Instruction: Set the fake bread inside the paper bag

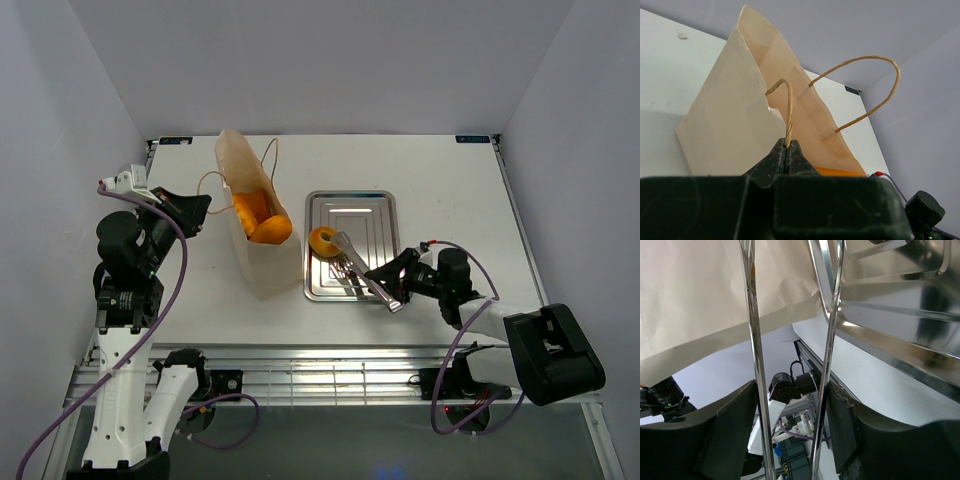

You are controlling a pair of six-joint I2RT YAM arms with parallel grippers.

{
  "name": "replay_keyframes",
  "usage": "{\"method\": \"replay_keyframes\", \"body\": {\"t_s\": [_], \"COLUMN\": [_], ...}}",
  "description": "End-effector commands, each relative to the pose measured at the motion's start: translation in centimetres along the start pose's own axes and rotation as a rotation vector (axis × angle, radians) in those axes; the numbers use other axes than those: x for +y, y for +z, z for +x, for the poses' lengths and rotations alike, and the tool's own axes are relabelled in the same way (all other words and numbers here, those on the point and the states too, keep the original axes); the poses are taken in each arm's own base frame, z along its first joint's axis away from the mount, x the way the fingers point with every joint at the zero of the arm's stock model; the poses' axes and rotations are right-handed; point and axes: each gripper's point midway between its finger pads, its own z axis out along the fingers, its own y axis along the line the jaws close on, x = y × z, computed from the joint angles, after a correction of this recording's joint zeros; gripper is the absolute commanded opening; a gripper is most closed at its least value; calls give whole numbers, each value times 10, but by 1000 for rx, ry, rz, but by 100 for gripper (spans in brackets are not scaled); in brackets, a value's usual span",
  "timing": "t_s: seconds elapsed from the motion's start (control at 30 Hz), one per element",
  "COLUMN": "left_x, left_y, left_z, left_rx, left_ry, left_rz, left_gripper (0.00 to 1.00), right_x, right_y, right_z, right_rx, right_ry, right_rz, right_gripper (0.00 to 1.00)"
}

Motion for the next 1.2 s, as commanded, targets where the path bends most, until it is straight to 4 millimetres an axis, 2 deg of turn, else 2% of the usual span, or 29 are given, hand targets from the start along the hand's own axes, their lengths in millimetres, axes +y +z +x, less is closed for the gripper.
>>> {"method": "replay_keyframes", "body": {"t_s": [0.0,0.33,0.8,1.17], "left_x": [-2,-4,-5,-6], "left_y": [-3,-4,-3,-3], "left_z": [-2,-5,-6,-9], "left_rx": [-8,-14,-13,-18], "left_ry": [7,14,17,18], "left_rz": [8,9,11,14], "left_gripper": [0,0,0,0], "right_x": [21,22,2,0], "right_y": [7,16,16,19], "right_z": [-5,-5,-3,-7], "right_rx": [-8,-3,-3,-12], "right_ry": [-76,-135,-154,-168], "right_rz": [-45,-10,57,79], "right_gripper": [61,61,60,60]}}
